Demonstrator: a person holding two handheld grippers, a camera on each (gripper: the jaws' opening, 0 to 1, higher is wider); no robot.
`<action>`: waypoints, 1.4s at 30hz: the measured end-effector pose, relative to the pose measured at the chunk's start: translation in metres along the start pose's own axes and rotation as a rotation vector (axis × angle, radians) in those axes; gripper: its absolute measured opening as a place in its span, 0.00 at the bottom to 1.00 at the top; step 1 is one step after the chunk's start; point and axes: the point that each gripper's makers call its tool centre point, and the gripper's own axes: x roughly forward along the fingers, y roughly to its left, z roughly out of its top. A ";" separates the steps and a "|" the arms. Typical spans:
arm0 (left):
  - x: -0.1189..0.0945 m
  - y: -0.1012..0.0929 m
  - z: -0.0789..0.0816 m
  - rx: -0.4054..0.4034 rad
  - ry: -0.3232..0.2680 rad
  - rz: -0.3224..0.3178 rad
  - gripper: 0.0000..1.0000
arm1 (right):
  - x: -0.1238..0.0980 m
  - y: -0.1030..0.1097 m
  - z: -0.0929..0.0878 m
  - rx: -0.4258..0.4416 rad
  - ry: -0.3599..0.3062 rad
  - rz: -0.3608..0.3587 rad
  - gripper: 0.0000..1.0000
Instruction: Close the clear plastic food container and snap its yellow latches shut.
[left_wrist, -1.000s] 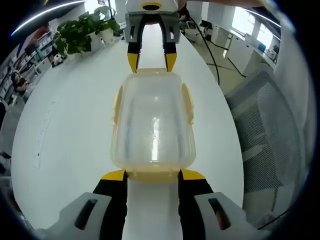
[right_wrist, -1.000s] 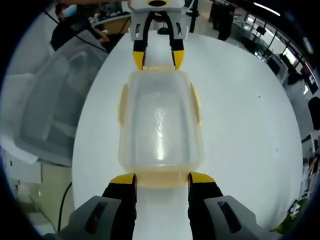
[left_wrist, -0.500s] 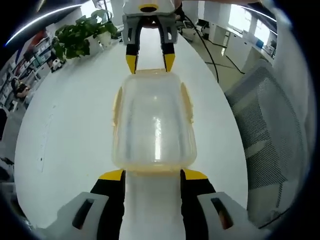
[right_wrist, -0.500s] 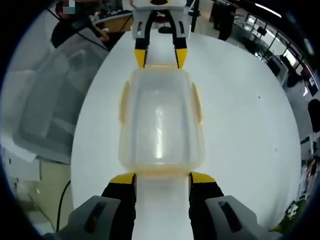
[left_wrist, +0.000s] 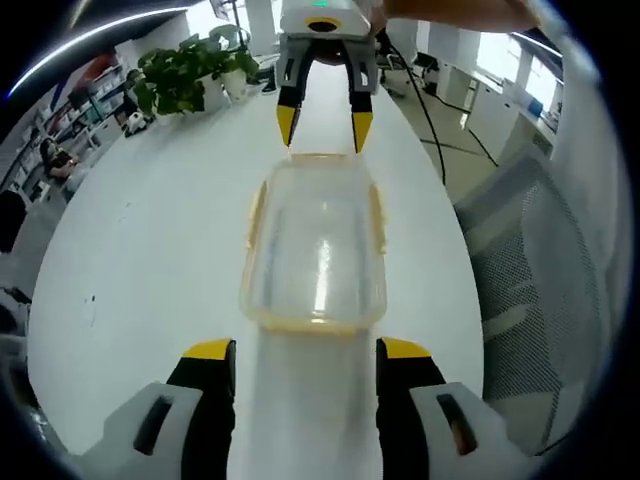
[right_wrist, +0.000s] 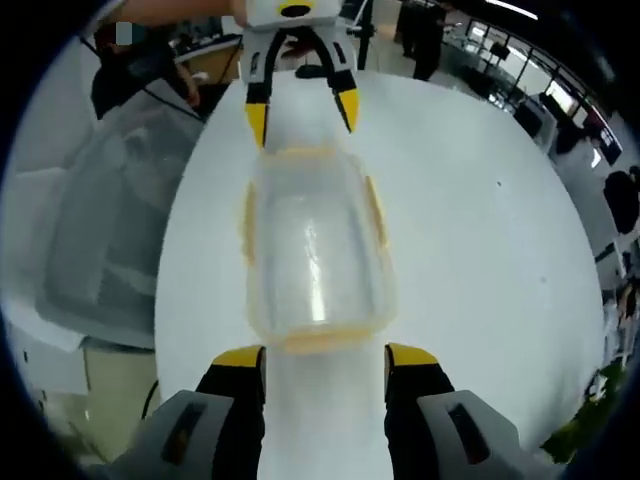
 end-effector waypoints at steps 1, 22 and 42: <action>-0.001 0.002 0.000 -0.028 0.000 0.013 0.56 | -0.001 0.000 0.001 0.016 -0.004 -0.004 0.46; -0.008 0.014 0.002 -0.587 -0.033 0.192 0.47 | 0.000 -0.001 0.019 0.446 -0.021 -0.082 0.44; 0.005 -0.002 0.009 -0.862 -0.052 0.155 0.41 | 0.005 -0.007 0.005 0.859 -0.027 -0.151 0.37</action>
